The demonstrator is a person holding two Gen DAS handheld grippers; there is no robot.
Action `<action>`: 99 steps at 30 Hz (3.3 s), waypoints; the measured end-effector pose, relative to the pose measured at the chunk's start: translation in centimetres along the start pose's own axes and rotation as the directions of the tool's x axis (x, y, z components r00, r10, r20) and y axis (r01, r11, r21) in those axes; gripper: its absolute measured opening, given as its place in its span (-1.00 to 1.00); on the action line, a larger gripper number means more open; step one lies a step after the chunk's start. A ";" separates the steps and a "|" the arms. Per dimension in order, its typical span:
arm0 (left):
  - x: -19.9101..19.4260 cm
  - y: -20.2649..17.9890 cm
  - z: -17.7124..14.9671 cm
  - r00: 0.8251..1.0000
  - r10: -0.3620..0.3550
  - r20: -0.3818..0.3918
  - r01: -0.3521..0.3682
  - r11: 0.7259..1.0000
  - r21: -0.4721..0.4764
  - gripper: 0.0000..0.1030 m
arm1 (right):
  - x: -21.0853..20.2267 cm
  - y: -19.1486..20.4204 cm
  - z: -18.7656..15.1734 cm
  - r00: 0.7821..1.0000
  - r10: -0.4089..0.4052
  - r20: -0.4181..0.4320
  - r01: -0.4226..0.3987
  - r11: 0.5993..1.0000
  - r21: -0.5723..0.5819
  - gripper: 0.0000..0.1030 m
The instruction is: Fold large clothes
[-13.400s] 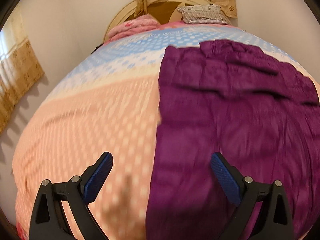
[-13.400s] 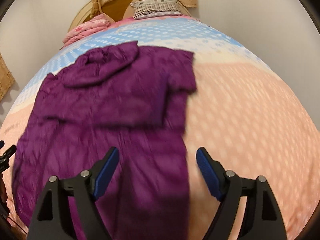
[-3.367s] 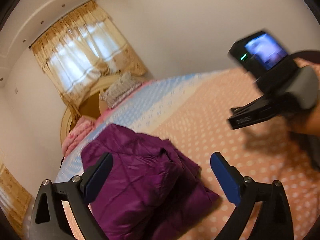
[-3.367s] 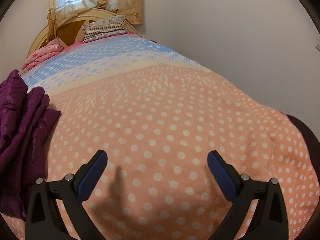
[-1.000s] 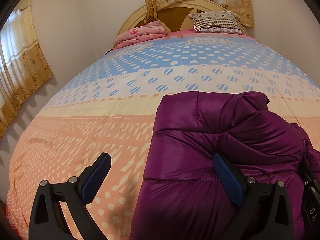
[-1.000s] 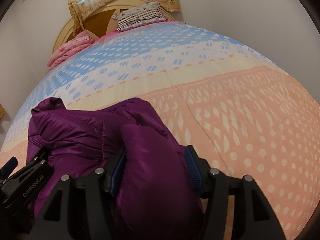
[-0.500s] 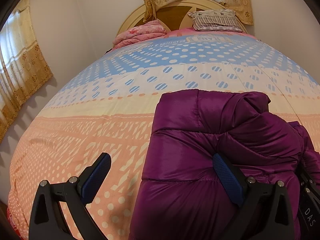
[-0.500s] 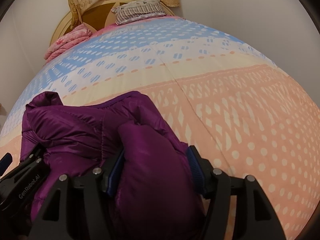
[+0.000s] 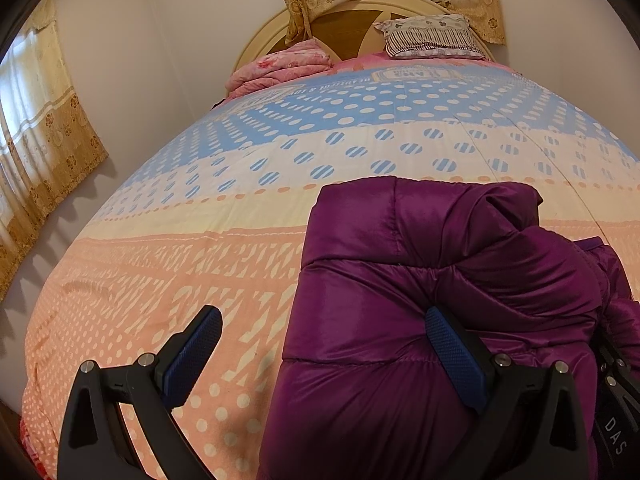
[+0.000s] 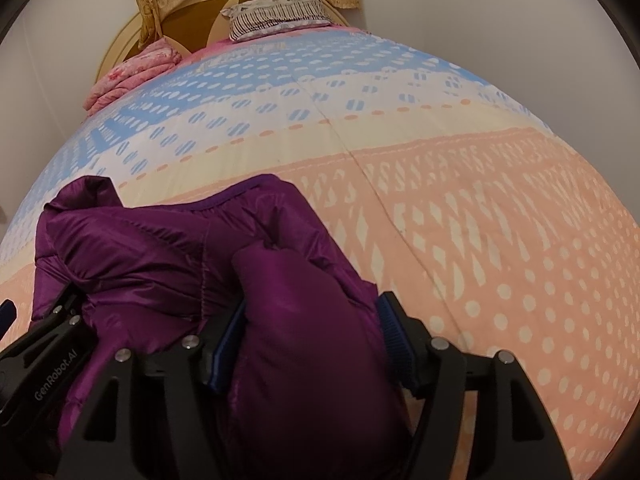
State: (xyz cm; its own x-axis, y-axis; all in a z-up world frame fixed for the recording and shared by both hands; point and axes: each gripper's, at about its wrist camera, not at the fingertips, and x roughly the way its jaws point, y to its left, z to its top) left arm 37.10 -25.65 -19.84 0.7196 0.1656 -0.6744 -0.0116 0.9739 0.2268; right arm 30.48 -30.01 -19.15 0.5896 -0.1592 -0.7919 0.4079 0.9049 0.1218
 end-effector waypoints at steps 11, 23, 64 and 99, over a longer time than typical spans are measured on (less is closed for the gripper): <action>0.2 0.2 -0.1 1.000 -0.011 0.007 0.011 1.000 -0.009 0.98 | 0.0 0.0 0.1 1.000 -0.010 0.001 0.010 1.000 -0.004 0.31; 0.2 0.6 -0.1 1.000 -0.023 0.004 0.023 1.000 -0.012 0.98 | 0.0 0.2 0.0 1.000 -0.014 0.007 0.014 1.000 -0.005 0.31; -5.9 10.2 -7.2 0.940 -0.339 -0.028 0.338 0.941 -0.023 0.97 | -5.5 -2.7 -4.9 0.975 0.223 0.016 -0.223 0.974 0.036 0.44; -14.8 18.6 -5.8 0.939 -0.260 0.223 0.249 0.965 0.077 -0.73 | -12.4 7.0 -5.3 0.866 0.489 0.106 -0.472 0.868 -0.151 -0.56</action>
State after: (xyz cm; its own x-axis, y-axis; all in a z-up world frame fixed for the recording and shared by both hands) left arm 22.25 -9.06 -9.73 0.8340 -0.1324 -0.5356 0.2214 0.9695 0.1050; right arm 22.33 -19.56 -11.69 0.7836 0.2630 -0.5628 -0.0294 0.9206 0.3893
